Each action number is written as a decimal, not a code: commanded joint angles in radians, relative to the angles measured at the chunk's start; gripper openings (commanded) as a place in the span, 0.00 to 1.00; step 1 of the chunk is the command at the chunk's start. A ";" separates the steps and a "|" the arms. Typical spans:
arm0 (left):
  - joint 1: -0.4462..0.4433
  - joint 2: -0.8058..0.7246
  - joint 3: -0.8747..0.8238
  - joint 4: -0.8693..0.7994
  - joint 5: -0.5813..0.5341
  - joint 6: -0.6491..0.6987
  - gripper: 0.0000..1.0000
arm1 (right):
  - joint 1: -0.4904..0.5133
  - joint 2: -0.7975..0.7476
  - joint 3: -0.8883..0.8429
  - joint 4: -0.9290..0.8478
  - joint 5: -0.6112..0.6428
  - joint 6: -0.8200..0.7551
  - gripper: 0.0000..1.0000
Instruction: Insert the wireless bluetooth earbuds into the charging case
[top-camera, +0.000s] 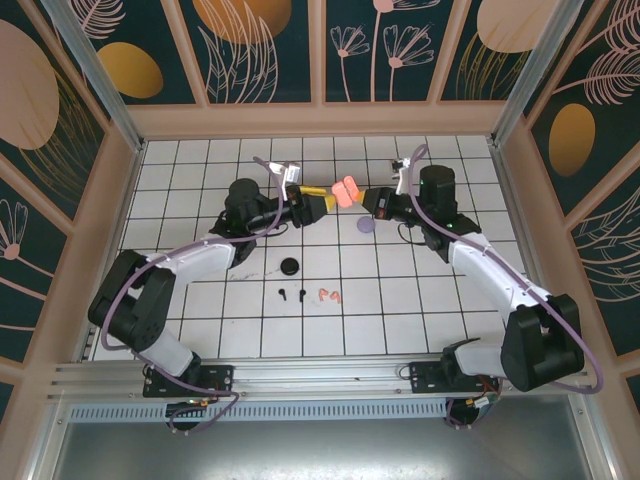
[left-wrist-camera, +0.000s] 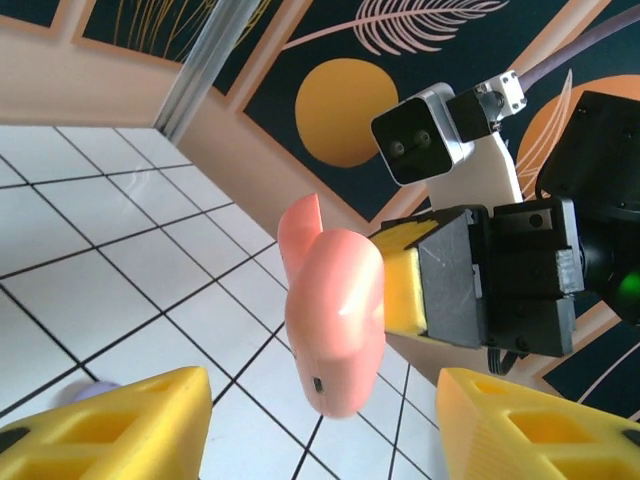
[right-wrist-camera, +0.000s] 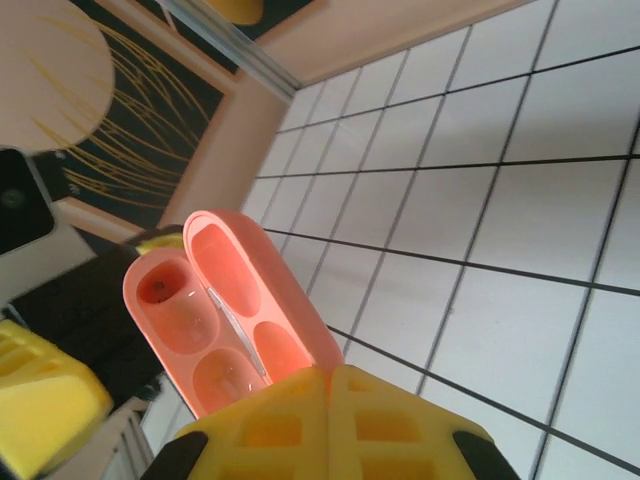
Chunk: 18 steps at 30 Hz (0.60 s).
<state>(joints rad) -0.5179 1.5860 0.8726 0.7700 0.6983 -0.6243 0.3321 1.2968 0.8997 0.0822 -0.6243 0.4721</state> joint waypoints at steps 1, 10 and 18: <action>0.024 -0.052 0.077 -0.211 0.027 0.165 0.63 | -0.009 -0.006 0.070 -0.097 0.021 -0.108 0.00; 0.044 0.011 0.420 -0.907 0.166 0.630 0.71 | -0.006 0.026 0.200 -0.381 0.065 -0.381 0.00; 0.044 0.154 0.684 -1.327 0.268 0.895 0.71 | -0.003 0.041 0.277 -0.519 0.041 -0.485 0.00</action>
<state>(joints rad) -0.4767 1.6798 1.4853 -0.2993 0.8936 0.1112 0.3283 1.3262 1.1267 -0.3588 -0.5655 0.0593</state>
